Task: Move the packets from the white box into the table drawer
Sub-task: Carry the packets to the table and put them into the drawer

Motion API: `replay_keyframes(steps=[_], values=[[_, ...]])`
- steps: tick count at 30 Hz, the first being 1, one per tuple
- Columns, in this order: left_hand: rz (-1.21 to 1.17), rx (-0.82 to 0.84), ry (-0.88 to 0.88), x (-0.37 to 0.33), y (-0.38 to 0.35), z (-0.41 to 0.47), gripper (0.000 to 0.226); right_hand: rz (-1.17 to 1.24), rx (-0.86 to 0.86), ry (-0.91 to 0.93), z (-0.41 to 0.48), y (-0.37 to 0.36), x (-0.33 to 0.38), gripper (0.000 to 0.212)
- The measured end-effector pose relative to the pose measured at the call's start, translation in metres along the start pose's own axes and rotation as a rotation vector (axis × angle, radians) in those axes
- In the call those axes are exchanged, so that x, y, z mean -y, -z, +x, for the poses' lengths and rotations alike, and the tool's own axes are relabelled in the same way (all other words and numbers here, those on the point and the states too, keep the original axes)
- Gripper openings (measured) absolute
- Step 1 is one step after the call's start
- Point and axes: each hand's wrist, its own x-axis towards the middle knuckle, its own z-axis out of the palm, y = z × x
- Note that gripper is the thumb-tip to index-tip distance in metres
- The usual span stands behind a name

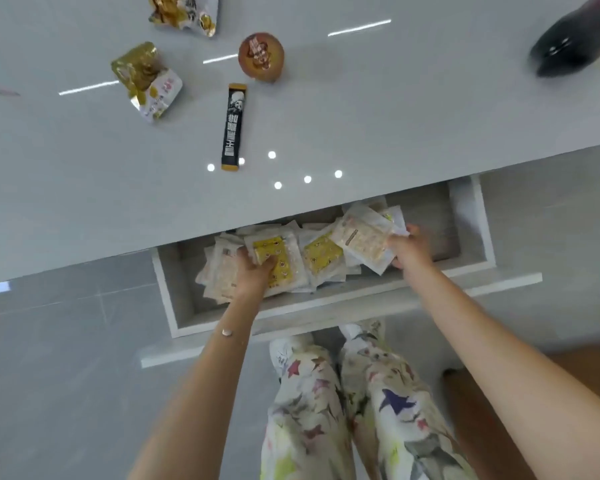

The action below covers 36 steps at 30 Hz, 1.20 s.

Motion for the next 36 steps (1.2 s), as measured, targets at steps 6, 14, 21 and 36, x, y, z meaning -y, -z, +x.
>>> replay_keyframes(steps=[6, 14, 21, 36], values=[[0.021, -0.045, -0.041, 0.006, -0.002, 0.004, 0.057, 0.084, -0.006, -0.015, 0.008, -0.012, -0.008, 0.025], [0.066, -0.147, -0.274, -0.045, 0.051, -0.141, 0.054, -0.612, 0.128, 0.642, -0.136, 0.033, 0.056, 0.055], [0.384, -0.27, -0.475, -0.123, 0.137, -0.332, 0.061, -1.251, 0.282, 1.151, -0.341, 0.063, 0.173, 0.059], [0.618, -0.747, -0.383, -0.049, 0.371, -0.549, 0.069, -1.653, 0.439, 1.798, -0.66, -0.048, 0.206, 0.066]])
